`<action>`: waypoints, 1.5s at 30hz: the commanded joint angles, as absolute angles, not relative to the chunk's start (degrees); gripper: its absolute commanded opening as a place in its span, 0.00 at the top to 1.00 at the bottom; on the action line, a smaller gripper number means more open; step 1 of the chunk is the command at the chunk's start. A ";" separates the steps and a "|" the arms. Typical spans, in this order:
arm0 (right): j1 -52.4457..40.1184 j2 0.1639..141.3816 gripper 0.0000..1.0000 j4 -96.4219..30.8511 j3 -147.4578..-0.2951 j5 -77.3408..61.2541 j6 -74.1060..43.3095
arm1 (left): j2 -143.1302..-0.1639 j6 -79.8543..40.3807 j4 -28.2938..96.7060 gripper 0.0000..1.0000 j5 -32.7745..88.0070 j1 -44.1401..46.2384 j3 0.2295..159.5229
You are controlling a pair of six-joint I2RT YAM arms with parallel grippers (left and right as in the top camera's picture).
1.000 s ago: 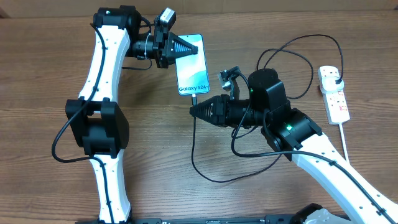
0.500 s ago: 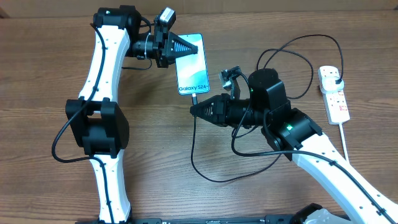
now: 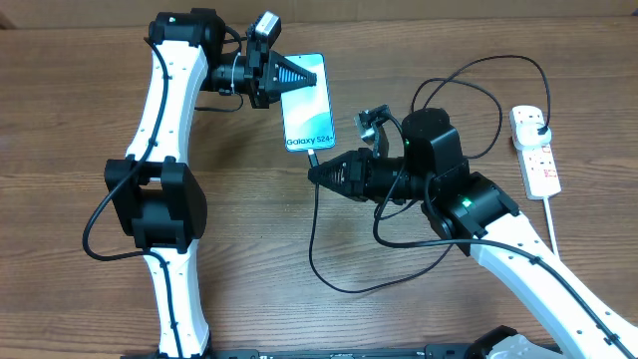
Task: Plug charger to phone and switch on socket
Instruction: 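Align the plug tip with the phone's charging port, then push the plug upward into the phone's port with the right gripper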
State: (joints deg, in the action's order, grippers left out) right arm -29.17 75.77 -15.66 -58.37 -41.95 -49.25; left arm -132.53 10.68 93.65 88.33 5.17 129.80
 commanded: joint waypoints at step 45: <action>-29.19 76.34 0.96 -9.69 -58.46 -34.65 -51.03 | -130.08 8.12 94.52 0.96 90.59 7.07 131.02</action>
